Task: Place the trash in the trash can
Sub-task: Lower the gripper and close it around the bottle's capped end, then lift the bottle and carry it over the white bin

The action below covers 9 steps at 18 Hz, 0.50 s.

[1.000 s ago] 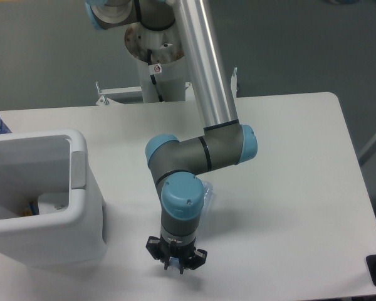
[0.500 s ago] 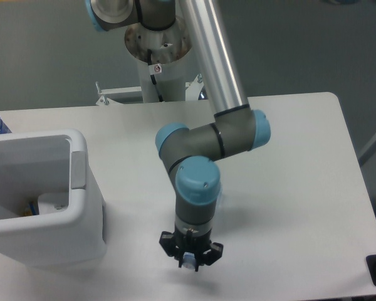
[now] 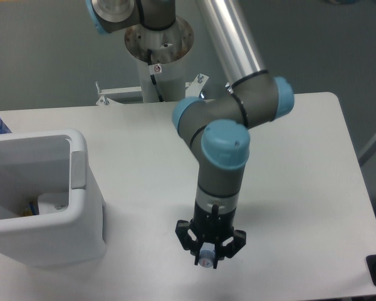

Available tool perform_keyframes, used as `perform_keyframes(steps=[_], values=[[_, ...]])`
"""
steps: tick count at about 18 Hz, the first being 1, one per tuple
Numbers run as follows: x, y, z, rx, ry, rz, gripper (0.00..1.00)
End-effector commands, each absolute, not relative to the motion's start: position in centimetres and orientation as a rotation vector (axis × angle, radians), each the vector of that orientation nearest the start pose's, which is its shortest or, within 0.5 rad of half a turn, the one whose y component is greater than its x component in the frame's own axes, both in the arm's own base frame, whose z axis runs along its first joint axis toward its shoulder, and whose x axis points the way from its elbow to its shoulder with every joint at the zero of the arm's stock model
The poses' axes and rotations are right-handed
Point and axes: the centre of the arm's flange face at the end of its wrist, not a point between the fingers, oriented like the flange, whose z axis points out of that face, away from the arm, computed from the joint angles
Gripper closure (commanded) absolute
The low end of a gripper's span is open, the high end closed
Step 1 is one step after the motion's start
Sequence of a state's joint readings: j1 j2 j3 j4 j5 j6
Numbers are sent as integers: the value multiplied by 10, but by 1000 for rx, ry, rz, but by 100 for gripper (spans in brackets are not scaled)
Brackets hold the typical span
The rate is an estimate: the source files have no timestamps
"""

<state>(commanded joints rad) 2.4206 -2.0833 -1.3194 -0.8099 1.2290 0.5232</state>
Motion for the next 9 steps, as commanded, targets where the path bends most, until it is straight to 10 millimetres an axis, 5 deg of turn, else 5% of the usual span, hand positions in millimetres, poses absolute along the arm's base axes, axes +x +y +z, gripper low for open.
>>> perform_keyframes(steps=[5,9], values=[[-436,598,484,-2366,-366,92,72],[-411,590,541,-2264,-422,113,72]])
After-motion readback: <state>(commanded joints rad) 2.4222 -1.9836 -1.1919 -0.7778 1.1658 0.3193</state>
